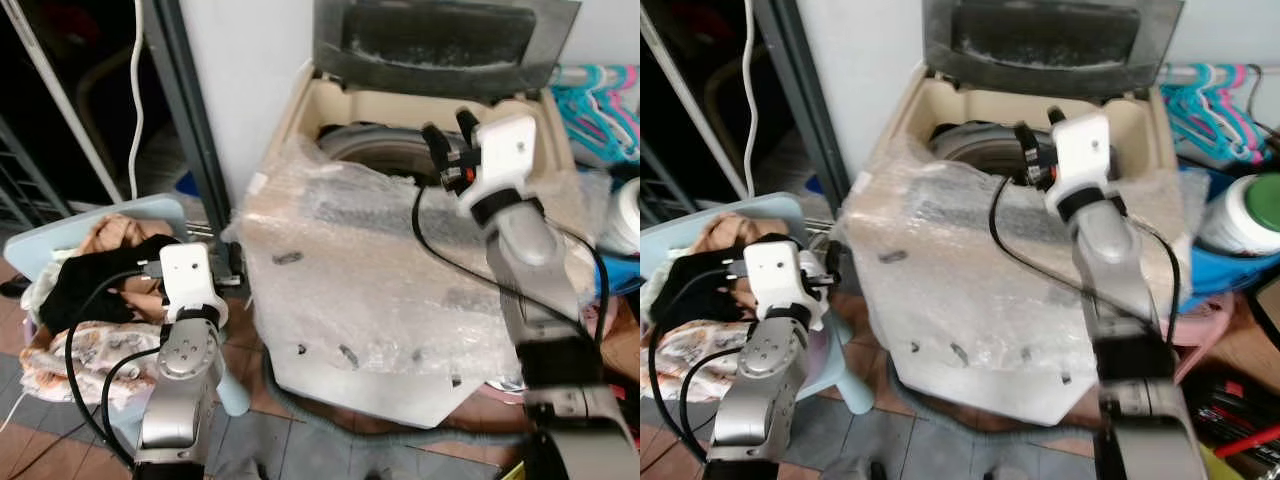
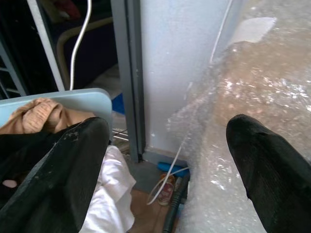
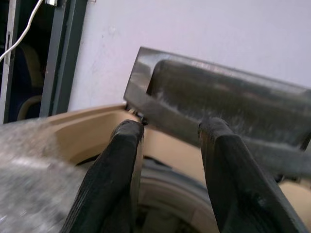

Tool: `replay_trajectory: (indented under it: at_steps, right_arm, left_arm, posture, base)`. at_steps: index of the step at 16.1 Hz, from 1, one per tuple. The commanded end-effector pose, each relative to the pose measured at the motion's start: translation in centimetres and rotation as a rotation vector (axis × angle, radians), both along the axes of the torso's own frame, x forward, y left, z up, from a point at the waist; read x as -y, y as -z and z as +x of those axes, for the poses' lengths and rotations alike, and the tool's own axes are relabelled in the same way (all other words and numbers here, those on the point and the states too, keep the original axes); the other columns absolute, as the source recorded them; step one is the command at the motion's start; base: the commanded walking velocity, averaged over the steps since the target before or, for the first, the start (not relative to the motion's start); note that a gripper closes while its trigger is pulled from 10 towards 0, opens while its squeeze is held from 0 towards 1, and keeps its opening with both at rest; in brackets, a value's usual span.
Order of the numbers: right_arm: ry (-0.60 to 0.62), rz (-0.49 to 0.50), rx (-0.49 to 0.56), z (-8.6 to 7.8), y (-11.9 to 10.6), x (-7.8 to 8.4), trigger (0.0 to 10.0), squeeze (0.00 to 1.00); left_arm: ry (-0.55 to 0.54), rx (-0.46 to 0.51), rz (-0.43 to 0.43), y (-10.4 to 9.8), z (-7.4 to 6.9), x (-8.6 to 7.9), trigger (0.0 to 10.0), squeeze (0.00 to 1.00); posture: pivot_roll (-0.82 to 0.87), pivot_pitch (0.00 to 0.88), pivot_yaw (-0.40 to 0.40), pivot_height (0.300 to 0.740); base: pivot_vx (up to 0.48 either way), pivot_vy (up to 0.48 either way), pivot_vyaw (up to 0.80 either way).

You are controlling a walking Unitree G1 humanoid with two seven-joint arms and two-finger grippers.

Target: Clothes washing

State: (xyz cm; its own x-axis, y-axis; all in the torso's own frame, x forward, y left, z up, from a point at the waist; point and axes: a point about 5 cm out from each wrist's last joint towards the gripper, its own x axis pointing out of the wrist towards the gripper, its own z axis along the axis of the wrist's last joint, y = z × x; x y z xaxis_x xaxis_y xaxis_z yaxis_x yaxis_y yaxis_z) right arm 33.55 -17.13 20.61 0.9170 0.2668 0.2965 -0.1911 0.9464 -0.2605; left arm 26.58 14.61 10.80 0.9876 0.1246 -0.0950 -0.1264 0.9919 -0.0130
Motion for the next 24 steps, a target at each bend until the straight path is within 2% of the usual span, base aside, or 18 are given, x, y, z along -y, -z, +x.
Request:
replay_trajectory:
  at_steps: [1,4,10,14,17,20,22,24]
  right_arm:
    - [0.013,0.018,-0.001,-0.6,0.3,-0.5,10.0,0.0]
    - [0.013,0.031,-0.007,-1.3,0.8,-0.7,10.0,0.0]
    - [0.042,0.039,-0.01,-1.5,0.7,-0.4,10.0,0.0]
    - [0.157,-0.001,-0.048,-2.9,3.9,-0.3,10.0,0.0]
    - [0.268,-0.081,-0.053,-4.4,6.7,-1.6,10.0,0.0]
    - [0.218,-0.084,-0.084,-5.8,8.3,-3.5,10.0,0.0]
    - [0.167,0.016,-0.152,-5.9,9.4,-3.1,10.0,0.0]
    - [0.185,-0.001,-0.159,-5.9,9.8,-3.0,10.0,0.0]
  left_arm:
    - [-0.008,0.016,0.017,-0.4,-0.1,-0.4,10.0,0.0]
    - [0.002,0.017,0.023,-0.4,0.0,-0.4,10.0,0.0]
    - [0.022,0.023,0.025,-0.5,0.3,0.0,10.0,0.0]
    - [0.019,0.018,0.029,-0.4,0.3,0.0,10.0,0.0]
    - [0.029,0.025,0.038,-0.6,0.4,-0.1,10.0,0.0]
    - [0.043,0.035,0.06,-0.7,0.5,-0.1,10.0,0.0]
    - [0.054,0.042,0.042,-0.7,0.6,-0.1,10.0,0.0]
    - [0.059,0.048,0.039,-0.6,0.7,-0.1,10.0,0.0]
  posture:
    - [-0.04,0.0,0.035,0.74]
    - [-0.05,0.0,0.046,0.74]
    - [-0.05,0.0,0.049,0.74]
    - [-0.04,0.0,0.059,0.74]
    - [-0.03,0.0,0.078,0.74]
    - [-0.03,0.0,0.089,0.74]
    - [-0.04,0.0,0.094,0.74]
    - [-0.04,0.0,0.091,0.74]
  base:
    - [0.0,0.48,0.0]
    - [0.0,0.48,0.0]
    - [0.0,0.48,0.0]
    - [0.0,0.48,0.0]
    - [0.0,0.48,0.0]
    - [0.0,0.16,0.0]
    - [0.0,0.0,0.0]
    - [0.0,0.0,0.0]
